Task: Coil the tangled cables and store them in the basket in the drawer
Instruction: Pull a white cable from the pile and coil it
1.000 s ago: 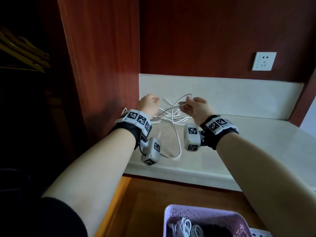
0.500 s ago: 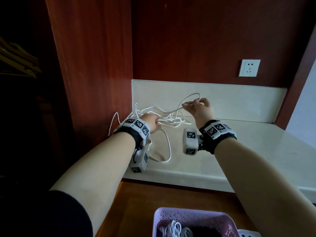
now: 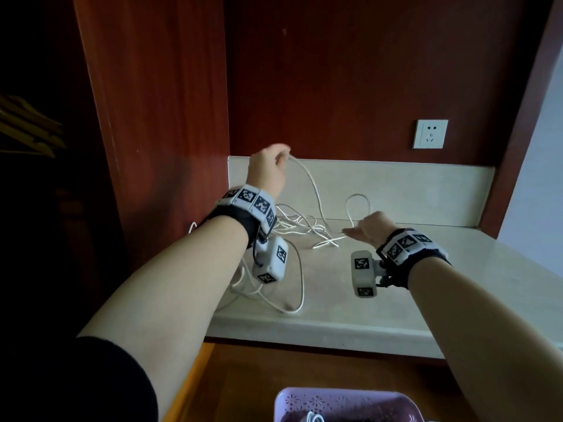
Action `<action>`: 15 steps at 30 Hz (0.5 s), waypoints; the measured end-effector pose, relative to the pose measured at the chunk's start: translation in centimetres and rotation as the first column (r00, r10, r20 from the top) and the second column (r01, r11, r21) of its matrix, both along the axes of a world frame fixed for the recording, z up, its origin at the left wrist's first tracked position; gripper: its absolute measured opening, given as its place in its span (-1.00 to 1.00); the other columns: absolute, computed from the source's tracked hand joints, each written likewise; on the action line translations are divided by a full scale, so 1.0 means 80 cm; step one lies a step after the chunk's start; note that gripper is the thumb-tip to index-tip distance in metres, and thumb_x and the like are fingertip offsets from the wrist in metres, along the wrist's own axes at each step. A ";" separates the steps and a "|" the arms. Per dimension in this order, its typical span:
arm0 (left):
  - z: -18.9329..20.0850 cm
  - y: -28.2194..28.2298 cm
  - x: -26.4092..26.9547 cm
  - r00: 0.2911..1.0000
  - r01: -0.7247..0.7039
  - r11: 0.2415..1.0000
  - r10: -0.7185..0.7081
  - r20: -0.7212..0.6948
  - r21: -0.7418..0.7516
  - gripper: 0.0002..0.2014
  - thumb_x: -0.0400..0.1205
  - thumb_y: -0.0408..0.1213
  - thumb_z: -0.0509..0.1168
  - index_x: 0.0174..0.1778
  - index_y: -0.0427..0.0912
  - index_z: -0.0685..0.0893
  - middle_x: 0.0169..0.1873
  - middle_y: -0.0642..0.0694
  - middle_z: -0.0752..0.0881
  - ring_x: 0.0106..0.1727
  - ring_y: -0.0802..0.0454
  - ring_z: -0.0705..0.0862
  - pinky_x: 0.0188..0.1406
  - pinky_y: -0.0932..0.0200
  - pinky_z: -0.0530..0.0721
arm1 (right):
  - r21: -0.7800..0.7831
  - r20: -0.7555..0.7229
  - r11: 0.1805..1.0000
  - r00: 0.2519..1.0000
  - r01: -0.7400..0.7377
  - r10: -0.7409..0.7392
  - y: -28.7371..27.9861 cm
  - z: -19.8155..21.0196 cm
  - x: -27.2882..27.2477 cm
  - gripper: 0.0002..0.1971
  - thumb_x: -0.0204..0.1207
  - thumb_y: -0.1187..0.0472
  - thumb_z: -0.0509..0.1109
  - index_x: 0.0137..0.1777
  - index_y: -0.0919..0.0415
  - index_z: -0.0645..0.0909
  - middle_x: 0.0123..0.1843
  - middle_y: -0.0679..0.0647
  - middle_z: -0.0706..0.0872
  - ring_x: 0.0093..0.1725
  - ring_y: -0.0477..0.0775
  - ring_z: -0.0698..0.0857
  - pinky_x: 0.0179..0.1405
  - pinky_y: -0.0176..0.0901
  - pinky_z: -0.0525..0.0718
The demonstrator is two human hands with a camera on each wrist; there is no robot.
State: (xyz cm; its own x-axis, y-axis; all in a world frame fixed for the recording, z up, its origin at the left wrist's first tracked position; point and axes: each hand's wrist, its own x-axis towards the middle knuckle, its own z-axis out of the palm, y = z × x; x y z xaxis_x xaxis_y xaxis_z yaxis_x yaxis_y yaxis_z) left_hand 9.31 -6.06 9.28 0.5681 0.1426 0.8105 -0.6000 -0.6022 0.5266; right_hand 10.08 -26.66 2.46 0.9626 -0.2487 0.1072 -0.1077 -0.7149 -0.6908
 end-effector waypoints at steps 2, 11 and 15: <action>0.023 -0.013 -0.011 0.984 0.089 0.994 -0.097 0.147 0.058 -0.79 0.62 -0.53 0.26 0.10 -0.40 0.75 -0.10 -0.30 0.79 -0.11 -0.04 0.73 -0.05 0.30 0.58 | 0.419 0.033 0.902 0.995 -0.100 0.095 0.003 0.017 0.015 -0.80 0.67 0.25 0.23 0.12 0.41 0.53 0.03 0.21 0.68 0.10 0.19 0.70 0.15 -0.16 0.67; -0.021 -0.013 -0.005 0.910 0.130 0.927 0.028 -0.413 0.351 -0.53 0.63 -0.59 0.18 0.49 -0.28 0.48 0.29 -0.26 0.63 0.25 -0.13 0.66 0.31 0.07 0.59 | 0.306 0.255 0.870 0.913 -0.387 0.317 0.045 0.064 -0.025 -0.64 0.59 0.57 0.07 0.30 0.43 0.53 0.03 0.30 0.69 -0.44 -0.08 0.71 -0.49 -0.30 0.68; -0.015 -0.019 -0.010 0.914 0.151 0.896 0.035 -0.404 0.418 -0.54 0.64 -0.57 0.14 0.49 -0.31 0.41 0.29 -0.32 0.61 0.15 -0.09 0.67 0.26 0.00 0.61 | 0.372 0.221 0.776 0.860 -0.510 0.459 0.058 0.074 -0.054 -0.82 0.64 0.22 0.26 -0.02 0.31 0.64 -0.02 0.23 0.80 -0.42 0.08 0.73 -0.45 -0.18 0.66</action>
State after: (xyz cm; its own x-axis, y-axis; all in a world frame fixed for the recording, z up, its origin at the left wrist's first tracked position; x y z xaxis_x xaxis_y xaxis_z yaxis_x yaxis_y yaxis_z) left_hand 8.50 -7.55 8.06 0.8462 -0.2115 0.4891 -0.4407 -0.7938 0.4191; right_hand 5.75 -22.03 8.42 0.9549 0.2027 0.2168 0.2720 -0.3055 -0.9125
